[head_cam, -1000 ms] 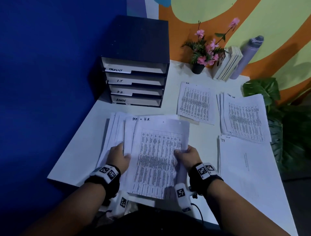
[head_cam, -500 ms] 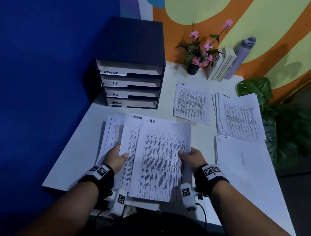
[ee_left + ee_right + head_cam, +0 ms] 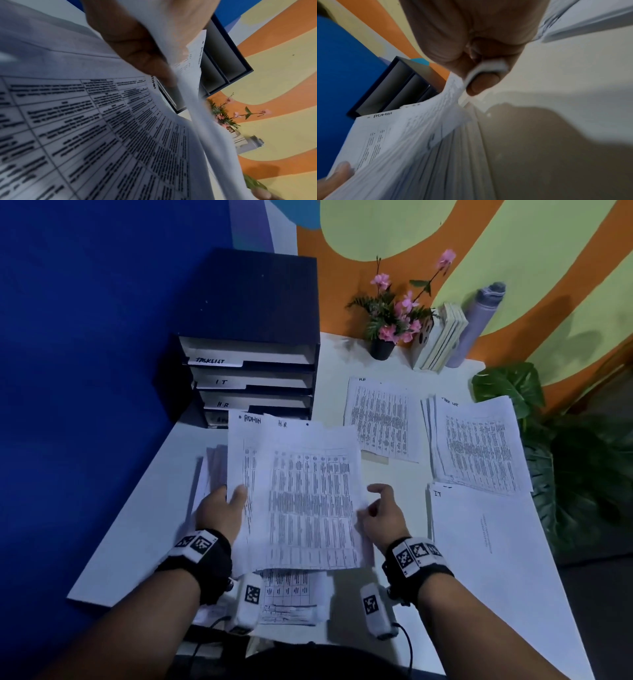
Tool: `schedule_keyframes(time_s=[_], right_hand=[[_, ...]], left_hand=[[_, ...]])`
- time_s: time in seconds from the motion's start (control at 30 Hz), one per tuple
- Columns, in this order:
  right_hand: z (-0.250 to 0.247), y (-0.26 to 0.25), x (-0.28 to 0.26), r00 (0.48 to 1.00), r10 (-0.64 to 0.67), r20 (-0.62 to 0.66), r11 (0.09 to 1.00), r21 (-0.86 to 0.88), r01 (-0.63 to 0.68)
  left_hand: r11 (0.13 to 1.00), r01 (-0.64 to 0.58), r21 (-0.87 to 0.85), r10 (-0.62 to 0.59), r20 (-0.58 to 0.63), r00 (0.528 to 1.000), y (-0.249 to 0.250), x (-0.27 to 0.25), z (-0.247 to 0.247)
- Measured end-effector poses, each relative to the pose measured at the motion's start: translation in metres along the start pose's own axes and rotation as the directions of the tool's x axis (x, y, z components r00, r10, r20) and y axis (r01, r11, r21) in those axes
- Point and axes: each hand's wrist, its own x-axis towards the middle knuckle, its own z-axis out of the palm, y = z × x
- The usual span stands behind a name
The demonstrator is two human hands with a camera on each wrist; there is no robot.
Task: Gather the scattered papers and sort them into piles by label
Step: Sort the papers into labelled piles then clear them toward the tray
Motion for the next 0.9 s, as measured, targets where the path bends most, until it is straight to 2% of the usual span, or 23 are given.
schedule_keyframes(time_s=[0.13, 0.27, 0.43, 0.6, 0.73, 0.8, 0.9], right_hand=[[-0.024, 0.004, 0.017, 0.970, 0.004, -0.243, 0.999, -0.051, -0.017], [-0.068, 0.003, 0.053, 0.946, -0.018, -0.325, 0.988, -0.149, -0.033], [-0.101, -0.009, 0.102, 0.963, -0.031, -0.268, 0.991, -0.134, -0.005], [-0.112, -0.021, 0.128, 0.958, 0.044, -0.283, 0.989, -0.122, -0.081], [-0.101, -0.022, 0.144, 0.951, 0.101, -0.292, 0.982, -0.125, -0.143], [-0.095, -0.023, 0.150, 0.957, 0.083, -0.277, 0.957, -0.247, -0.154], [-0.083, -0.027, 0.149, 0.978, 0.039, -0.205, 0.856, -0.498, -0.139]], left_hand=[[0.999, 0.051, 0.011, -0.051, 0.001, 0.999, -0.002, -0.001, 0.008], [0.992, 0.115, 0.042, -0.114, -0.022, 0.993, -0.015, 0.002, 0.009], [0.973, 0.157, 0.168, -0.151, -0.051, 0.987, -0.026, 0.003, 0.004], [0.960, 0.184, 0.209, -0.182, -0.032, 0.983, -0.046, -0.006, -0.002], [0.944, 0.188, 0.271, -0.185, -0.036, 0.982, -0.062, -0.013, -0.012], [0.938, 0.194, 0.287, -0.198, -0.017, 0.980, -0.063, -0.018, -0.015], [0.952, 0.176, 0.249, -0.190, 0.032, 0.981, -0.056, -0.025, -0.012]])
